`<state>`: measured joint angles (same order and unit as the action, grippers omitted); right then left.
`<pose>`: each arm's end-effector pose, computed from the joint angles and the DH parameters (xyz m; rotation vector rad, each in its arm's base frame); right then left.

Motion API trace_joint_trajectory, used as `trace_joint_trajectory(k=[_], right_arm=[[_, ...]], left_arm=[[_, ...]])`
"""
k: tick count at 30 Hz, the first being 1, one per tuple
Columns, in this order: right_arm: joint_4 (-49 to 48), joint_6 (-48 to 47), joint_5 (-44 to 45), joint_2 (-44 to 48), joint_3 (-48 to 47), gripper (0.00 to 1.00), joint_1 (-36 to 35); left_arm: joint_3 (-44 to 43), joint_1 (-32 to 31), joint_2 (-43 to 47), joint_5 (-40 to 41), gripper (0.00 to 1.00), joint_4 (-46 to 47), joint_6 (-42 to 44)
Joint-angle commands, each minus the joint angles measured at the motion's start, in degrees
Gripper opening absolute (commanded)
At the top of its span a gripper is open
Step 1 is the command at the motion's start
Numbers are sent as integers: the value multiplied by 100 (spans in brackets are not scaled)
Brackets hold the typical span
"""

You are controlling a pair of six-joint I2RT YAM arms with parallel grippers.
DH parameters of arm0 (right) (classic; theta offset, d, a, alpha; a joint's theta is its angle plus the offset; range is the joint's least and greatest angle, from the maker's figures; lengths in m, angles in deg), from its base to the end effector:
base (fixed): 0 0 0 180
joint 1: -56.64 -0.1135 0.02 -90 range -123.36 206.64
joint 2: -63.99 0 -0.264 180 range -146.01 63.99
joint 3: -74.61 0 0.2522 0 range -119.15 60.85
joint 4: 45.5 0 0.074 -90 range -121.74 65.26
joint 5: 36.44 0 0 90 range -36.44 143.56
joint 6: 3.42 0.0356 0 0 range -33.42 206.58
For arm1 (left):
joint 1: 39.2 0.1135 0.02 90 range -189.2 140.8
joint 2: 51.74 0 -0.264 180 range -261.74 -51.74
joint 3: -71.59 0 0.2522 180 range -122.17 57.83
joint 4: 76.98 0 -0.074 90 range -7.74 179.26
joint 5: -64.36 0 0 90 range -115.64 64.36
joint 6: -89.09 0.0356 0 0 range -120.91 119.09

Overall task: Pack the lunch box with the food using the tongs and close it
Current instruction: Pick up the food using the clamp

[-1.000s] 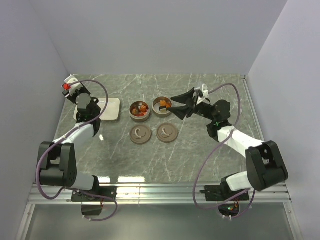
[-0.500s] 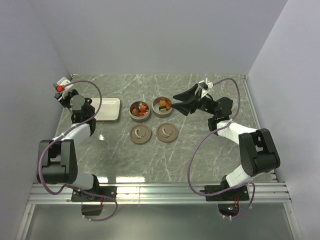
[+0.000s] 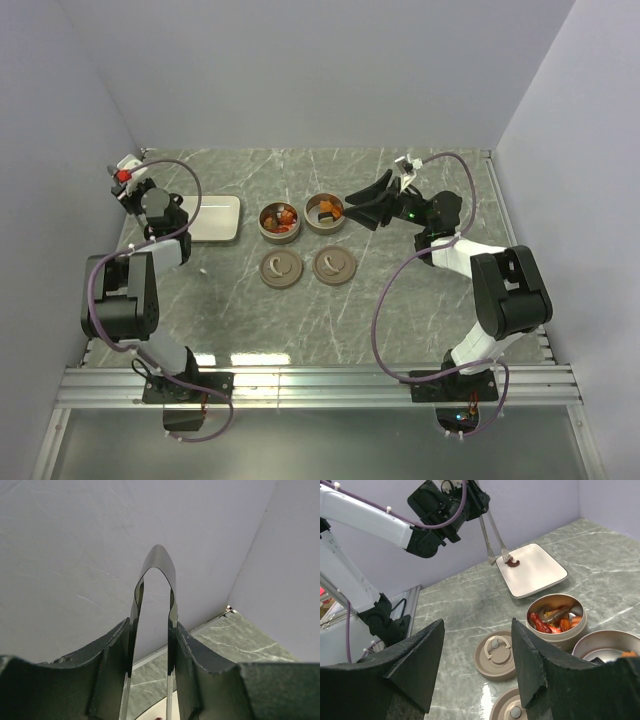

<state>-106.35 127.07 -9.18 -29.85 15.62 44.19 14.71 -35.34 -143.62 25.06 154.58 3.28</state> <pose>0.3113 0.1011 0.2724 -0.7624 1.3059 1.3628 0.3252 0.0496 0.2602 -0.7596 1.2037 0.6809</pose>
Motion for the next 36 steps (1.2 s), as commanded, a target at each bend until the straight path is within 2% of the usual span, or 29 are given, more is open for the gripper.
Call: trace_joint_trajectory(k=[1, 13, 14, 22, 36], right_arm=[[-2128, 73, -107, 59, -223, 63, 41], [-2137, 170, -142, -90, -355, 63, 76], [-2137, 170, -151, -108, -363, 63, 85], [-2075, 161, -168, -152, -425, 63, 85], [-2198, 345, -204, -310, -539, 63, 102]], left_arm=[[-268, 54, -137, -174, 43, 446, 12], [-206, 71, 530, -586, 42, -107, -383], [-241, 80, 469, -605, 42, -98, -592], [-733, 80, -163, -622, 41, -326, -621], [-654, 89, -32, -412, 41, -485, -498]])
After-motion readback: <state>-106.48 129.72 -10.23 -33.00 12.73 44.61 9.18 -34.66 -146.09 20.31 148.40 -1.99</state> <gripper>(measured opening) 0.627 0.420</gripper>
